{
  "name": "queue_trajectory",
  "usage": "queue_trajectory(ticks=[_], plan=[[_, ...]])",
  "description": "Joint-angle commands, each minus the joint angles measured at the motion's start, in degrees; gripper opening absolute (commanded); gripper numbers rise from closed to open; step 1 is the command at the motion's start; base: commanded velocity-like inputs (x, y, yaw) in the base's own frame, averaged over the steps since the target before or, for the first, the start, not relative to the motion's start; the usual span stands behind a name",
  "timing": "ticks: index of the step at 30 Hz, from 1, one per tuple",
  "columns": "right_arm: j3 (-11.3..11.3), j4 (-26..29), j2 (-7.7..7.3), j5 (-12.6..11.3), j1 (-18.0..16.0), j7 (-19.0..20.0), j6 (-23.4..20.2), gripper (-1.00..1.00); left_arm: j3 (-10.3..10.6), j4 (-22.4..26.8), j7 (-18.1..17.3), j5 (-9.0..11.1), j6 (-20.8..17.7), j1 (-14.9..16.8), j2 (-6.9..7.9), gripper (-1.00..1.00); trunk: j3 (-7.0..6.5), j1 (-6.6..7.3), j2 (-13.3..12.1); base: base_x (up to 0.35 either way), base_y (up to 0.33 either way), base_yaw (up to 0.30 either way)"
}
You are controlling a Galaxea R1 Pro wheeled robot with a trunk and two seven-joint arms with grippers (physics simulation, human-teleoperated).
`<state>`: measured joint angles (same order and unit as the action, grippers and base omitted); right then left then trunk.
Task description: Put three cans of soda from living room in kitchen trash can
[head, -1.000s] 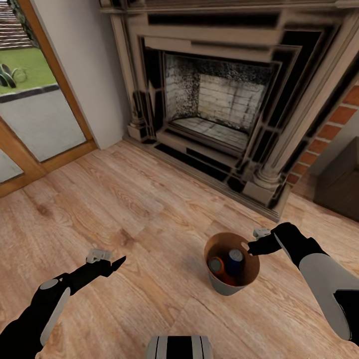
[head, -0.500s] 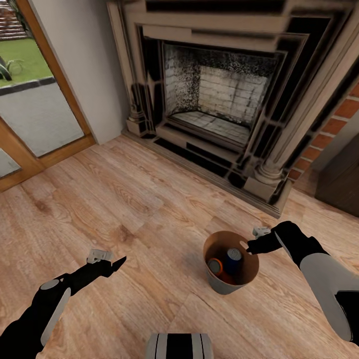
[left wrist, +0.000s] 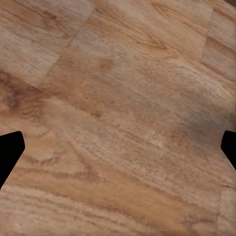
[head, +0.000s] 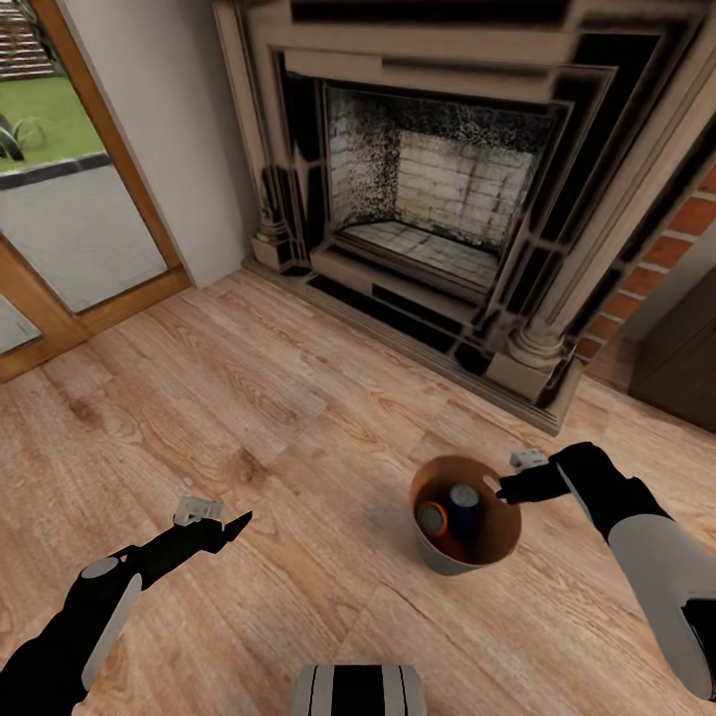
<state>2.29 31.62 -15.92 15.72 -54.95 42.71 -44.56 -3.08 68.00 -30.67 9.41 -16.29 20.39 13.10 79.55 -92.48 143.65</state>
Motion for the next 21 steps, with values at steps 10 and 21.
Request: queue_trajectory(ticks=[10,21], plan=[[-3.5,0.2,-0.72,-0.9,0.0,0.6,-0.3,-1.0,0.0,-0.2,0.0,0.0,0.1,0.0,0.0,1.0,0.0,0.0,0.0,0.0,0.0,0.0],[-3.5,0.5,-1.09,-0.9,0.0,0.6,-0.3,-1.0,0.0,-0.6,0.6,0.0,0.2,0.0,-0.02,1.0,1.77,-0.2,0.1,0.0,0.0,0.0]])
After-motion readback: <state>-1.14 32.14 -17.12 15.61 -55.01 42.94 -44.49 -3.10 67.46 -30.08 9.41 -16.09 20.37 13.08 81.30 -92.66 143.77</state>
